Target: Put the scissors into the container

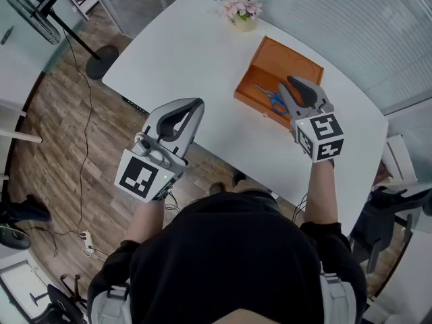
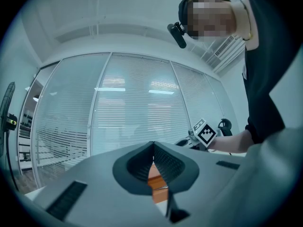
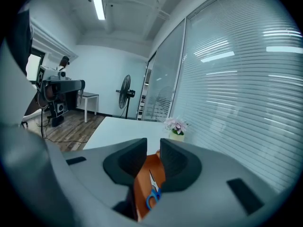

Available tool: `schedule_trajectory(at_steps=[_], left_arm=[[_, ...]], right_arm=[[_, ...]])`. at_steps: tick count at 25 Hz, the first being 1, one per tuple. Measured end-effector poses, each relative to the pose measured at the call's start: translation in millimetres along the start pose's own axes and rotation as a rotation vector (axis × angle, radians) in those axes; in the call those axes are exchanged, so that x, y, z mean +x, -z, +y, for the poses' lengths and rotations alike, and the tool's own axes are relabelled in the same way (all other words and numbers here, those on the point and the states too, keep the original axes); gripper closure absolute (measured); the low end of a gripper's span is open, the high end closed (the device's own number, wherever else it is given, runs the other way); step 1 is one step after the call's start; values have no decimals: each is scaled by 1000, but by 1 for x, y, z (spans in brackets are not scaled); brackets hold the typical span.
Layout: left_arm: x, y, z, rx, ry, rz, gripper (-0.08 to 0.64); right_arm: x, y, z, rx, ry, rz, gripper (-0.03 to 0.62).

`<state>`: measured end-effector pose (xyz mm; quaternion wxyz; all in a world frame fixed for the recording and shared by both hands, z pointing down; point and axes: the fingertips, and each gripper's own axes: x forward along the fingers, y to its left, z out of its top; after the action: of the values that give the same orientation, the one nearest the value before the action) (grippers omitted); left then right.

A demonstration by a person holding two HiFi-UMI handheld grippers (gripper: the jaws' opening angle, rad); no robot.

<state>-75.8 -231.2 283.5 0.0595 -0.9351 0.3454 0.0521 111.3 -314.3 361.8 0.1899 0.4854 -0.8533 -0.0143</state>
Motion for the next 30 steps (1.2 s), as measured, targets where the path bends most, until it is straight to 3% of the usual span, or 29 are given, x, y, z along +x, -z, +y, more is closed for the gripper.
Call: schedule_trajectory(at_steps=[16, 30], left_arm=[[-7, -9, -10, 23, 29, -13, 546], [-16, -11, -10, 9, 49, -14, 546]], right_arm=[[-45, -32, 12, 68, 45, -167, 506], [-65, -39, 27, 77, 80, -221, 544]])
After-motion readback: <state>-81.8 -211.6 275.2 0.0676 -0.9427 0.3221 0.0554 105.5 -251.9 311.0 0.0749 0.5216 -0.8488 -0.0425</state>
